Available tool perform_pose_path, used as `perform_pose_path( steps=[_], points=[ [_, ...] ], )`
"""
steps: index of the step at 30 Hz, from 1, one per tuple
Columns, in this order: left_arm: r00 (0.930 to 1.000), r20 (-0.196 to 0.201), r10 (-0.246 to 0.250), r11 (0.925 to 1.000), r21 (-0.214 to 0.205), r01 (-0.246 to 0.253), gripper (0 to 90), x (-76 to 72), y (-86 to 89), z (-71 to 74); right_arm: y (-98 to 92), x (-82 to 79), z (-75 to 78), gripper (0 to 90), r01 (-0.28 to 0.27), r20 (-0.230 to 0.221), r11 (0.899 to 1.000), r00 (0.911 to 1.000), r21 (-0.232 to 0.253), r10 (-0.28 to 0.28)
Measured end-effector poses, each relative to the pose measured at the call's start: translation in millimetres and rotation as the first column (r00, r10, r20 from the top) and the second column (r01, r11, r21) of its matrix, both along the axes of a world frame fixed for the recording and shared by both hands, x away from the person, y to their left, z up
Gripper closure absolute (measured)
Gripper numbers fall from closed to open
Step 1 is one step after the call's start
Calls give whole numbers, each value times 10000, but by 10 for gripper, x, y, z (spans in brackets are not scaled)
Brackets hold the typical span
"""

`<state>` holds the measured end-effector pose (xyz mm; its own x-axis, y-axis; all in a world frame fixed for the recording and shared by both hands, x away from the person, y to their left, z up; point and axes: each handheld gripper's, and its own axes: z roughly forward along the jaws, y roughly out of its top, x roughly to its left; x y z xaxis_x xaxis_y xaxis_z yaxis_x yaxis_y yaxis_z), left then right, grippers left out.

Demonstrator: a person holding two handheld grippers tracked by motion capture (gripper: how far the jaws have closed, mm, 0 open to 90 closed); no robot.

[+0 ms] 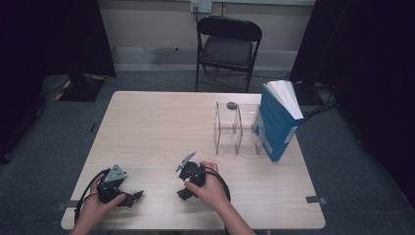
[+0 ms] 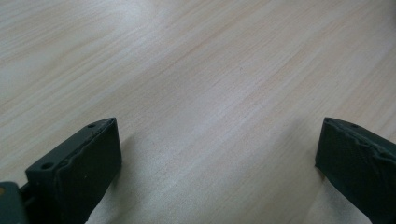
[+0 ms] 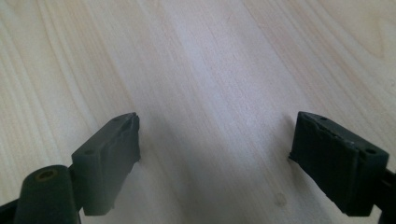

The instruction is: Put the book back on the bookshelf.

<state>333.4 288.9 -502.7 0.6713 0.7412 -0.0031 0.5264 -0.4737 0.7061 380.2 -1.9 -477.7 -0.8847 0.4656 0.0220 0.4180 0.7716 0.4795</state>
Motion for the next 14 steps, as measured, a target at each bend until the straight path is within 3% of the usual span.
perform_pose_path(
  steps=[3, 14],
  points=[
    [10000, 2, 10, 10000, -18, -10, 0, 0, -1, -1, -5, -34, -13, 142, 0, 210, 10000, 9998, 25, -1],
    [10000, -3, -37, 10000, 47, 37, 0, 1, 2, 1, -110, -94, -76, 139, 33, 782, 9964, 9969, 842, -99]
  ],
)
